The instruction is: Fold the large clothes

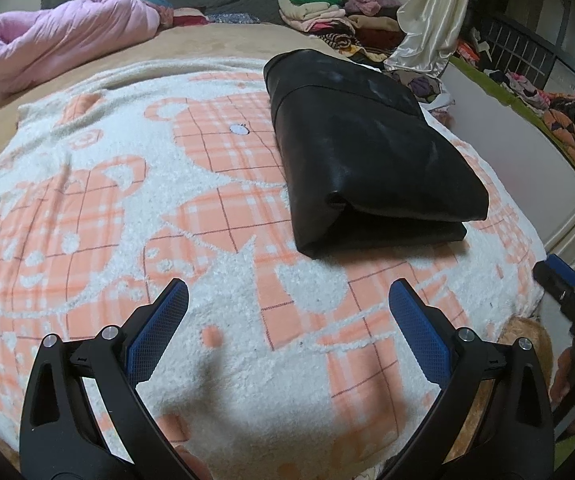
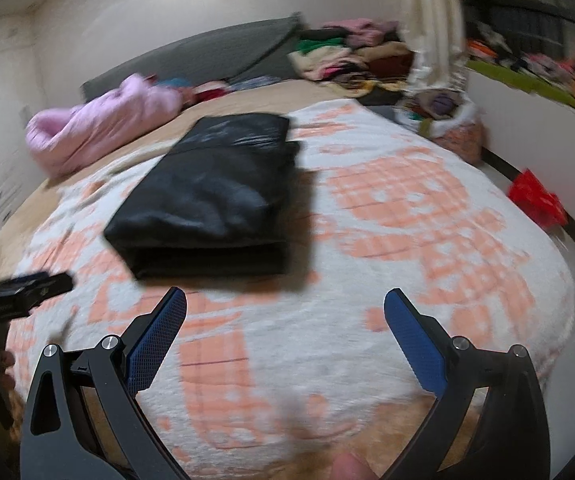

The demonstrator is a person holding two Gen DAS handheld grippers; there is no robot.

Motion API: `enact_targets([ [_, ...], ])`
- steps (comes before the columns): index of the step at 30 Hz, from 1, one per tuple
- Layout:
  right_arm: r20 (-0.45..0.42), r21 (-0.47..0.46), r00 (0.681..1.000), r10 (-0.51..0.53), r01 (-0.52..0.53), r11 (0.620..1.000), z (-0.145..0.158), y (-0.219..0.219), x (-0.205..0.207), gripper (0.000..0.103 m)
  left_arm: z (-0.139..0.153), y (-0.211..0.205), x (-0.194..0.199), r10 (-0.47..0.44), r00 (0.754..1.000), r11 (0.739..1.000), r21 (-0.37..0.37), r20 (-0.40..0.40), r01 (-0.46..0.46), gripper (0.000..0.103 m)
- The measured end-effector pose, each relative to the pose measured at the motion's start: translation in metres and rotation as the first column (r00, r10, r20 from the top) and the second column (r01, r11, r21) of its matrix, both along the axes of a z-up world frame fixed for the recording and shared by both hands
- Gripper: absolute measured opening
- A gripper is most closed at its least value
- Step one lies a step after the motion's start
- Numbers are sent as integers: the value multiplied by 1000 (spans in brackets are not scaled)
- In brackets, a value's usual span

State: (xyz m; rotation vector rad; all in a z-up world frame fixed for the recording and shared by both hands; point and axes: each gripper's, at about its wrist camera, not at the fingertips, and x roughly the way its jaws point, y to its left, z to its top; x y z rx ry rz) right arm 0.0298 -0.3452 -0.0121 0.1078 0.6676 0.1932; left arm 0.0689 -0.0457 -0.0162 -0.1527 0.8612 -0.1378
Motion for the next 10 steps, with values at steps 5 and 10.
enact_targets([
  [5, -3, -20, 959, -283, 283, 959, -6, -99, -3, 99, 2, 61, 12, 102, 994, 993, -45, -47, -104, 94],
  [10, -85, -147, 722, -687, 673, 725, -40, -268, -20, 99, 8, 207, 12, 369, 928, 929, 58, -56, -366, 94],
])
